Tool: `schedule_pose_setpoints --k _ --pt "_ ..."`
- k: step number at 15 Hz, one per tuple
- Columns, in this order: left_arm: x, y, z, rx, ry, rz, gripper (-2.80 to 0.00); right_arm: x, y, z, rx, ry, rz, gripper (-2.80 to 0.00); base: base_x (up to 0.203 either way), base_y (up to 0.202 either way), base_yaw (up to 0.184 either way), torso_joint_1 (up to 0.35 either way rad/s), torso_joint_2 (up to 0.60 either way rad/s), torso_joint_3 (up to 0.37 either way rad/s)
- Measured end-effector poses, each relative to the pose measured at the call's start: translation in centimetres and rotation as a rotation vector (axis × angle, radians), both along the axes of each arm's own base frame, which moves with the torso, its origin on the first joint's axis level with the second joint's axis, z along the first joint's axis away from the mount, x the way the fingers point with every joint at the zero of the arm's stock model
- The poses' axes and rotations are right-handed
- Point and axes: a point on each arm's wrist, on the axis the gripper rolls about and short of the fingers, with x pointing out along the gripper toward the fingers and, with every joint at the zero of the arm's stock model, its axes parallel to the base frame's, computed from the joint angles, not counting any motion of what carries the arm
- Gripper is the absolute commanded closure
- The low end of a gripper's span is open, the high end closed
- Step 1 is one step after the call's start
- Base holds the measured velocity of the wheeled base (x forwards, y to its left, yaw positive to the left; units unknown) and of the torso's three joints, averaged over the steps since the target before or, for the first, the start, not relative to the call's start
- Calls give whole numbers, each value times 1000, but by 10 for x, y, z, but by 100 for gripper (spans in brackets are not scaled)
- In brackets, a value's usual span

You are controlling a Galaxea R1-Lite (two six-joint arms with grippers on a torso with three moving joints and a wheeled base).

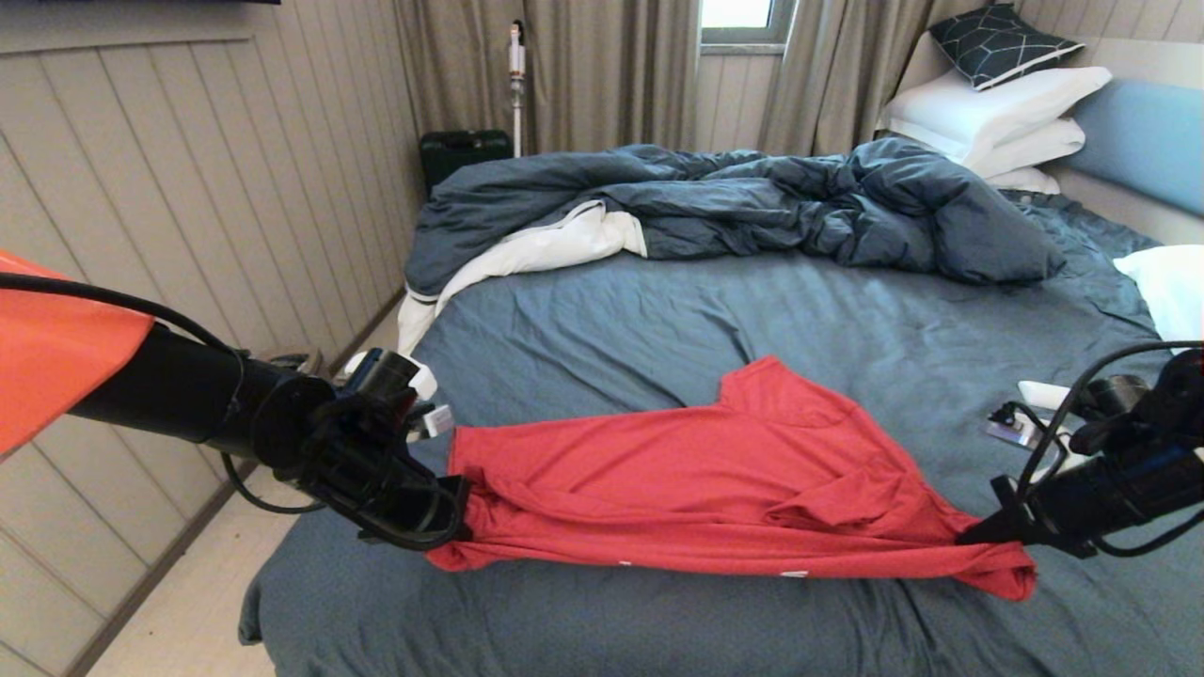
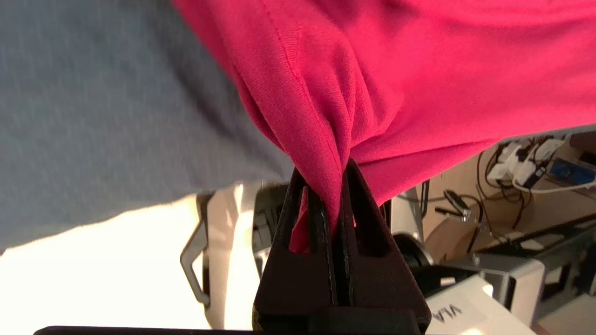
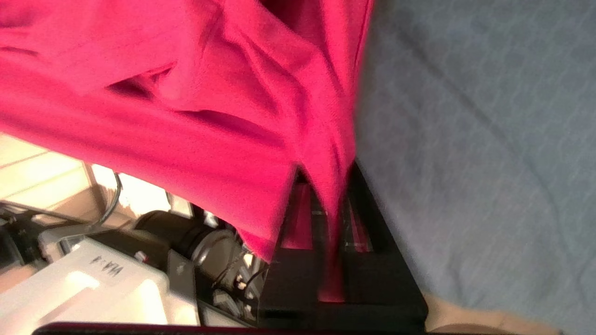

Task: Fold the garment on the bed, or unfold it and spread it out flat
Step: Fold the red T-shirt

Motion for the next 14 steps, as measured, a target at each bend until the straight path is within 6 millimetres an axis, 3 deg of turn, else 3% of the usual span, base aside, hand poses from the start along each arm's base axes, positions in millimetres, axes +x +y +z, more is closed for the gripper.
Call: schedule_pose_setpoints --k 7,12,13,14 --pt "-10 4 -3 2 -7 1 -280 -3 2 -5 -8 -13 1 -280 0 0 0 0 0 0" --pt "-16 10 18 -19 -70 10 -280 -11 1 16 -26 -72 -14 -280 0 0 0 0 0 0" --pt "-15 9 21 -26 -86 11 0 -13 1 22 -34 -92 -16 0 0 0 0 0 0 0" --pt "-13 9 24 -32 -101 12 0 -14 2 29 -40 -112 -20 0 0 0 0 0 0 0"
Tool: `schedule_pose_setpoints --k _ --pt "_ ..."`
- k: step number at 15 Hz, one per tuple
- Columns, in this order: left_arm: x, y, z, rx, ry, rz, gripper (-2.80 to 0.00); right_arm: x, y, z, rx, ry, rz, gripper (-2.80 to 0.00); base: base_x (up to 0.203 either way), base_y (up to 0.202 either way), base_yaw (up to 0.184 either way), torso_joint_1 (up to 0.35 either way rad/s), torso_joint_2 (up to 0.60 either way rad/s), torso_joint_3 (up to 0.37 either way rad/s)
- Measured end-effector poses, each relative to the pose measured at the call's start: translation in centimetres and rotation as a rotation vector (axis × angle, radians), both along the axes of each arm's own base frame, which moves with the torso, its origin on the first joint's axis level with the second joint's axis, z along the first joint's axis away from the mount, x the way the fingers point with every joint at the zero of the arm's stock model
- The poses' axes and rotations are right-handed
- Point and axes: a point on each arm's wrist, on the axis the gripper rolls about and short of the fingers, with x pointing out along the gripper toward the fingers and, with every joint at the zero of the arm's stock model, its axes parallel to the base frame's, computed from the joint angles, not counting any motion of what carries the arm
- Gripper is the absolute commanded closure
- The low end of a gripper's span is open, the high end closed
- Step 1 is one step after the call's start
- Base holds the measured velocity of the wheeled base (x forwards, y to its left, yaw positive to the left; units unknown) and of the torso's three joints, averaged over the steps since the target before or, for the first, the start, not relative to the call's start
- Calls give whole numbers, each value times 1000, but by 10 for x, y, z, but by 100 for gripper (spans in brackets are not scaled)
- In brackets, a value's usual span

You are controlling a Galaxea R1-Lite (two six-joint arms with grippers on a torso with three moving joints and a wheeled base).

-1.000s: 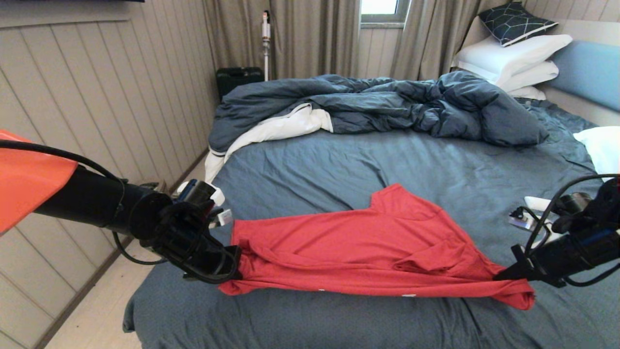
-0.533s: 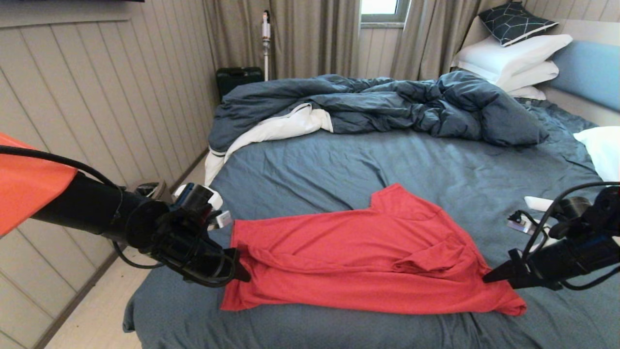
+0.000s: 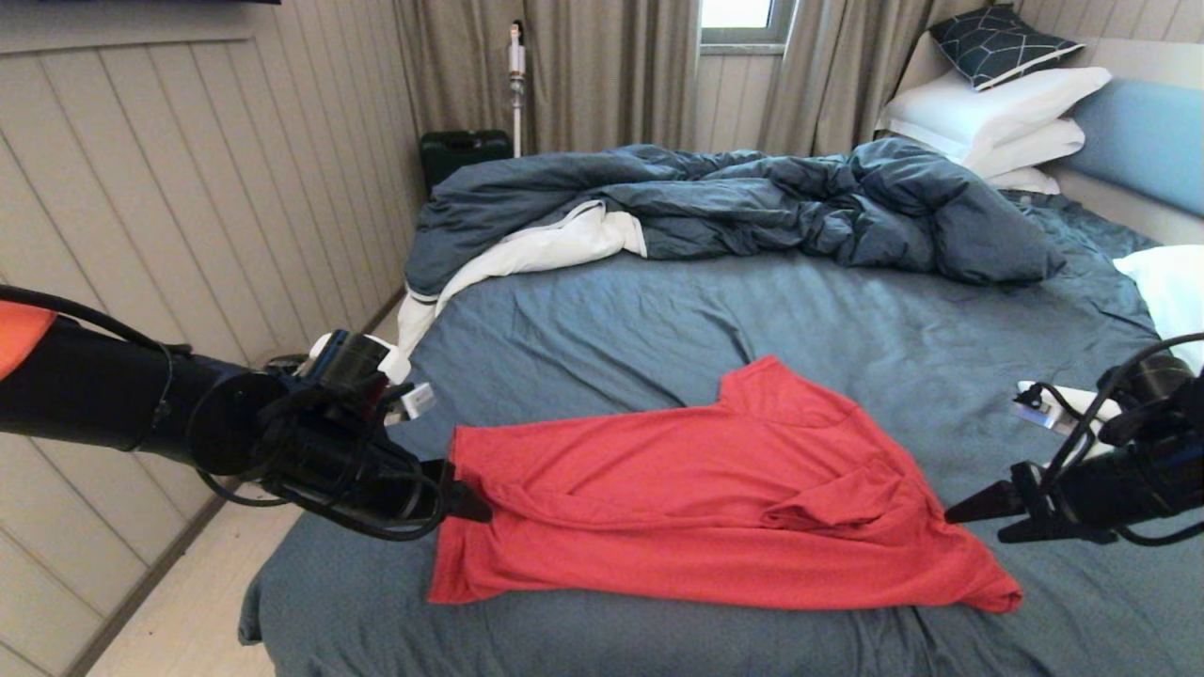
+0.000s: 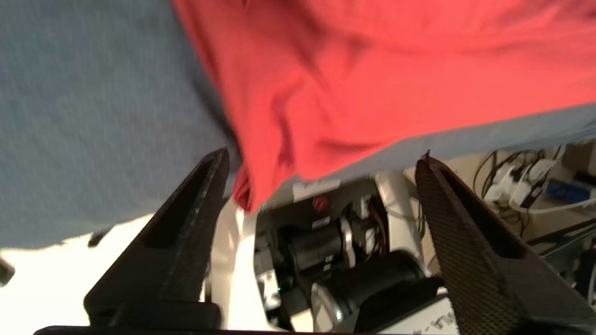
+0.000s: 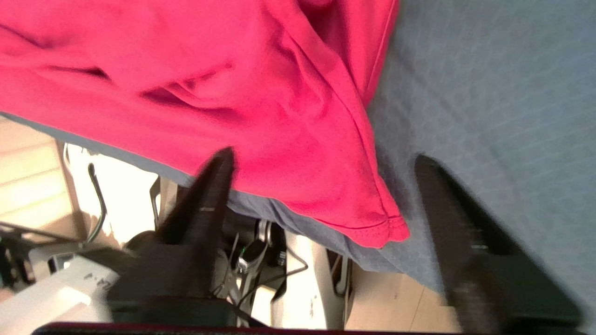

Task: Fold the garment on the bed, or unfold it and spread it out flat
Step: Fold the red T-shirt

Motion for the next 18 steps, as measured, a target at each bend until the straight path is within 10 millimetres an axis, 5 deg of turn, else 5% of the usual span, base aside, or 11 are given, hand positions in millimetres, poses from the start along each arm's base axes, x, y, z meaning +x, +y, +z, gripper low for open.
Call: schedule_pose_setpoints --k 4,9,18 --pt "3 -4 6 -13 -29 -8 0 -2 4 25 -17 -66 -21 0 0 0 0 0 0 0" --pt "1 -47 12 11 -90 -96 0 9 28 45 0 -117 1 0 0 0 0 0 0 0" --pt "-4 -108 -32 84 -26 -233 0 19 35 39 49 -113 44 0 0 0 0 0 0 0"
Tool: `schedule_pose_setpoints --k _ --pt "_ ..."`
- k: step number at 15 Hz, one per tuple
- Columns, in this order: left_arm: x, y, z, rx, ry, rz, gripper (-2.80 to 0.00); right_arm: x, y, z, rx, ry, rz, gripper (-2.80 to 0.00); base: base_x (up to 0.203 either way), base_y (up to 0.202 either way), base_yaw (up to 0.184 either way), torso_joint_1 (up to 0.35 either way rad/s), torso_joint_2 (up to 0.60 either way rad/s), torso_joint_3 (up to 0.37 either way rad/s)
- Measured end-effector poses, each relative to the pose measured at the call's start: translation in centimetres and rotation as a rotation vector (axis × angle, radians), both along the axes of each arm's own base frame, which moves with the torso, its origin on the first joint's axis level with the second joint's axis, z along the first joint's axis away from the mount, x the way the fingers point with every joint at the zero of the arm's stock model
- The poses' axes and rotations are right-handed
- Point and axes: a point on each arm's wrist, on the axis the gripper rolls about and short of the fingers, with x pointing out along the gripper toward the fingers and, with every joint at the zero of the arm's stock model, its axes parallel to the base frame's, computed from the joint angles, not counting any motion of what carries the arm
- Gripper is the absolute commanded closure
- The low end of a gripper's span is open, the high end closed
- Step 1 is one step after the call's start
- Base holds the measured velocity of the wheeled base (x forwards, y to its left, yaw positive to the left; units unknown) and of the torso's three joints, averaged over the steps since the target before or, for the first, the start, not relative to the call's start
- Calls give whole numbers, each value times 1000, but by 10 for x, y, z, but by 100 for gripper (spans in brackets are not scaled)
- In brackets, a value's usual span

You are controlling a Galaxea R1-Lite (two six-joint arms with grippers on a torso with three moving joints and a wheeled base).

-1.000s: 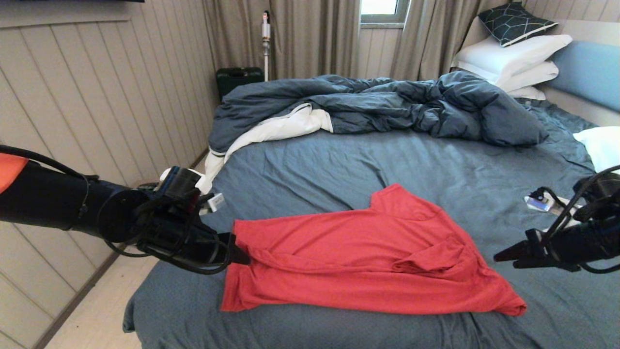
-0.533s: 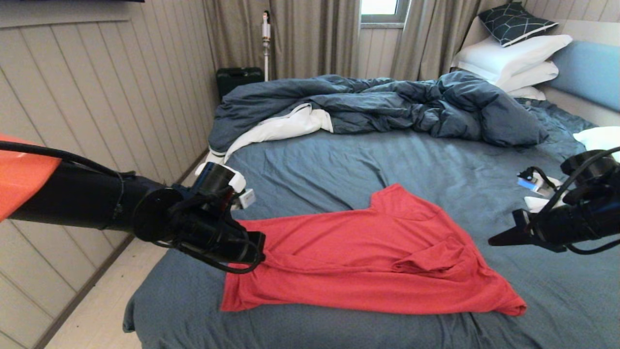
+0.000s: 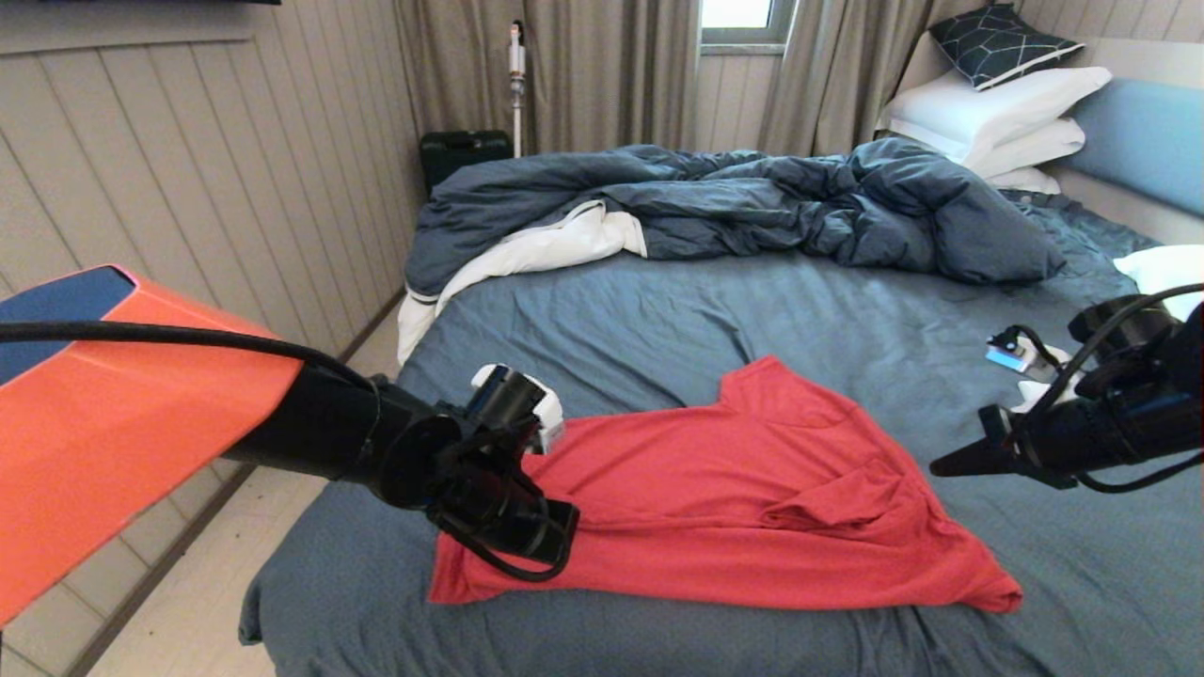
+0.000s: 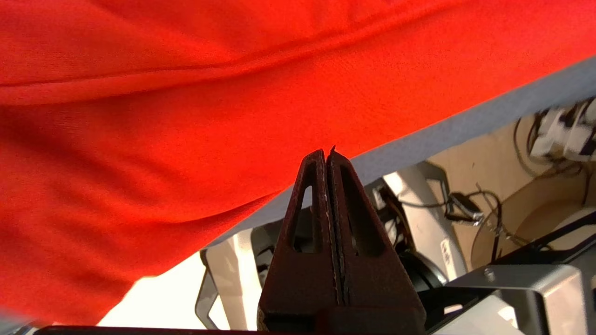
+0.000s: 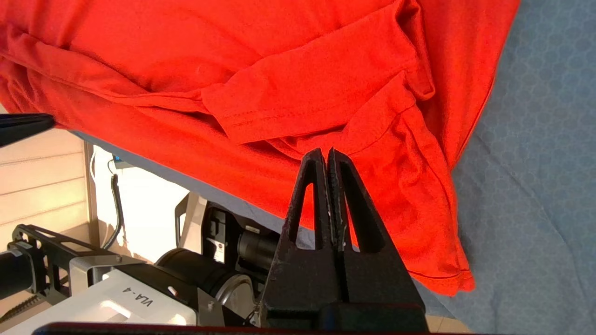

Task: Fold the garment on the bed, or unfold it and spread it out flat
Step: Fold the red T-shirt

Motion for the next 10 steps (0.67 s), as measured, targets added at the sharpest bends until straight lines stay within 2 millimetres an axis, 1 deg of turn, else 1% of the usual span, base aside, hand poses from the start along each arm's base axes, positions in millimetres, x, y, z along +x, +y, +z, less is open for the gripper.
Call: schedule_pose_setpoints --k 2,6,10 --pt "2 -6 -8 9 12 -8 0 0 0 -2 3 5 0 0 0 0 0 0 0 0" --pt "14 -15 -21 6 13 -3 0 0 -1 -3 6 10 -2 0 0 0 0 0 0 0" --pt "28 -16 -22 -11 -7 19 0 0 0 -4 7 13 1 0 0 0 0 0 0 0"
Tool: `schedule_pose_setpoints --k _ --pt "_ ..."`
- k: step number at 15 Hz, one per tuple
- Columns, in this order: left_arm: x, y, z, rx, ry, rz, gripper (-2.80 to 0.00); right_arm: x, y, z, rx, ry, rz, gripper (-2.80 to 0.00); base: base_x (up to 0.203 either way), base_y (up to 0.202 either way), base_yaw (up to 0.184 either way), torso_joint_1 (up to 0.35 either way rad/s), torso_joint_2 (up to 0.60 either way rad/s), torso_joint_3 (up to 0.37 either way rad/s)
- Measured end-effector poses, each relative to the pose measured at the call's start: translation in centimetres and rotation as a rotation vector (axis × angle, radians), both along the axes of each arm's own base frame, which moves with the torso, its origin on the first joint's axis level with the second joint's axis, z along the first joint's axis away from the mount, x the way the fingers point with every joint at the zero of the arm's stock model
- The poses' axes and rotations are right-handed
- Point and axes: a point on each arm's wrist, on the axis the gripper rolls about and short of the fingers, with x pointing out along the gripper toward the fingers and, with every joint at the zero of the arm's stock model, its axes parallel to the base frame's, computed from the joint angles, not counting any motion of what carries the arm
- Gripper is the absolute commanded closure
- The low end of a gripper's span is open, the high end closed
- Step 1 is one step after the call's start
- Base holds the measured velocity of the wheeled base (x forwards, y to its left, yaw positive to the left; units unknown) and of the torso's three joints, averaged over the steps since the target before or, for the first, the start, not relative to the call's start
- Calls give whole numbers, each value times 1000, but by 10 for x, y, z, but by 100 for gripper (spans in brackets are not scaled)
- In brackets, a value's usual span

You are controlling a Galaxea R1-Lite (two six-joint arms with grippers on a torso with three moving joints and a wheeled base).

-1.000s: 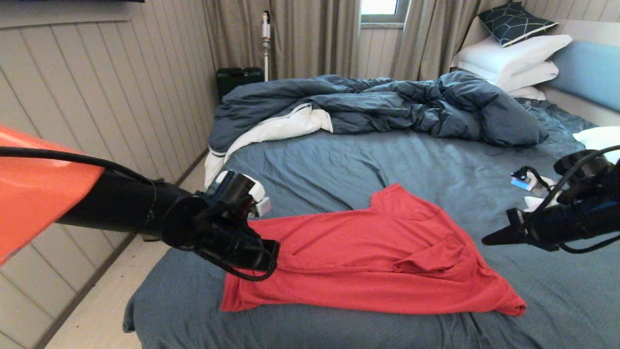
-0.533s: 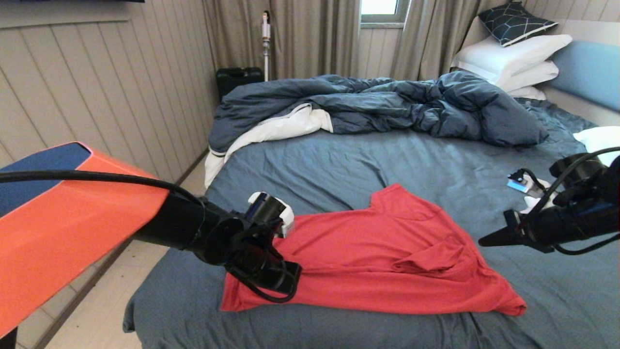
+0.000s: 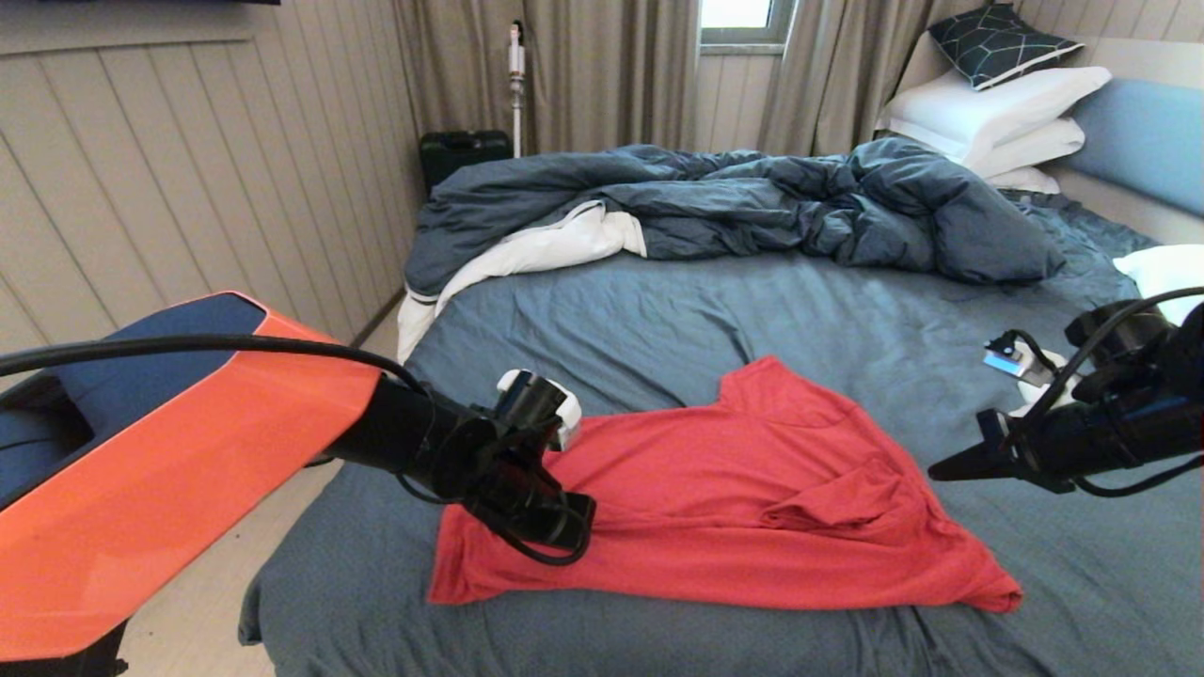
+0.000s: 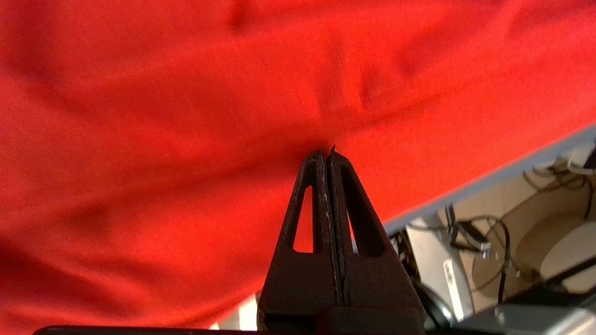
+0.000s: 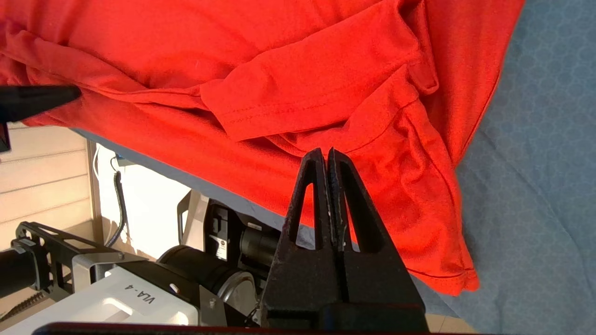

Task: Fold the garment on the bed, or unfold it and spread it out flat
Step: Fold the red T-shirt

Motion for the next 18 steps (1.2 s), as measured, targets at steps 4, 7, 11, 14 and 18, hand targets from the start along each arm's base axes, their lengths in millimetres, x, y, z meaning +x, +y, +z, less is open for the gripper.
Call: schedule_pose_setpoints --k 4,7,11,14,18 --pt "10 3 4 -15 -20 20 0 0 0 -2 2 5 1 0 0 0 0 0 0 0" --pt "16 0 -1 -14 -16 26 0 1 -1 -3 3 8 -1 0 0 0 0 0 0 0" --pt "37 3 6 -53 -54 73 0 2 -1 -4 4 11 -2 0 0 0 0 0 0 0" --pt "54 15 23 -95 -92 138 0 2 -1 -5 5 15 -2 0 0 0 0 0 0 0" --pt "63 35 34 -107 -110 188 0 5 -3 -13 11 39 -6 0 0 0 0 0 0 0"
